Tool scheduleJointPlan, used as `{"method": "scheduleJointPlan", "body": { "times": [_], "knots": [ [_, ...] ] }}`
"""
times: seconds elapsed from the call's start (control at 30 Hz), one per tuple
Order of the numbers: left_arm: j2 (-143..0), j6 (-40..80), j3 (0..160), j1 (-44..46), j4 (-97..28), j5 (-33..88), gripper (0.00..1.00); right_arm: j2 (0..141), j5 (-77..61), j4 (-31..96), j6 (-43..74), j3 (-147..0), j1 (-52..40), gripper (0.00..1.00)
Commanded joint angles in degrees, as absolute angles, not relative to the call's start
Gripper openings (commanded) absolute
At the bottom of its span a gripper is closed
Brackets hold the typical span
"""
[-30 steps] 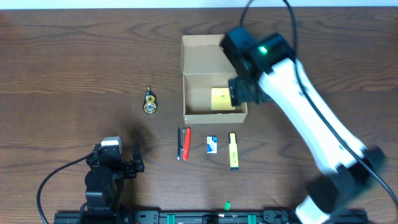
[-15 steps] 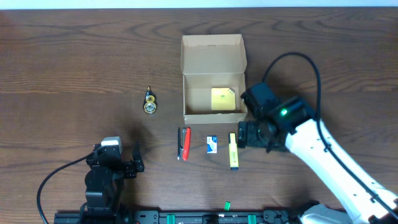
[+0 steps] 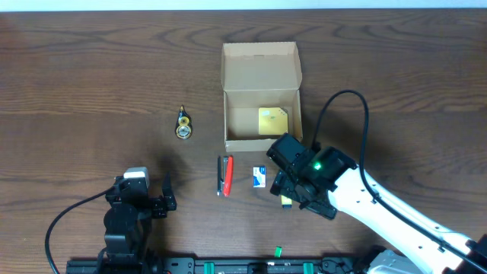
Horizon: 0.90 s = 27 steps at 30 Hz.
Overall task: Pack container
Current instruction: 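Move the right gripper down over the yellow highlighter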
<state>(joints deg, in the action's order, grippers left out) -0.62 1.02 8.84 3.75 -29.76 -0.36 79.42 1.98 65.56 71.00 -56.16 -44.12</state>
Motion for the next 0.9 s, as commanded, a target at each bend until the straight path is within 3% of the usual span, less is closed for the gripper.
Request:
{"method": "scheduleJointPlan", "body": {
  "times": [0.0,0.2,0.6,0.87],
  "knots": [
    [-0.3,0.0,8.1,3.4,-29.7,-0.4,0.95,78.5,5.5,65.7,78.0,-56.0,-44.7,0.99],
    [-0.3,0.0,8.1,3.4,-29.7,-0.4,0.95,78.7,6.9,61.2,82.2,-54.2,-44.7,0.99],
    [-0.3,0.0,8.1,3.4,-29.7,-0.4,0.95,78.8,6.9,43.4,71.8,-43.7,-44.7,0.99],
    [-0.3,0.0,8.1,3.4,-29.7,-0.4,0.95,78.9,8.3,41.1,71.1,-41.2,-44.7,0.99]
  ]
}}
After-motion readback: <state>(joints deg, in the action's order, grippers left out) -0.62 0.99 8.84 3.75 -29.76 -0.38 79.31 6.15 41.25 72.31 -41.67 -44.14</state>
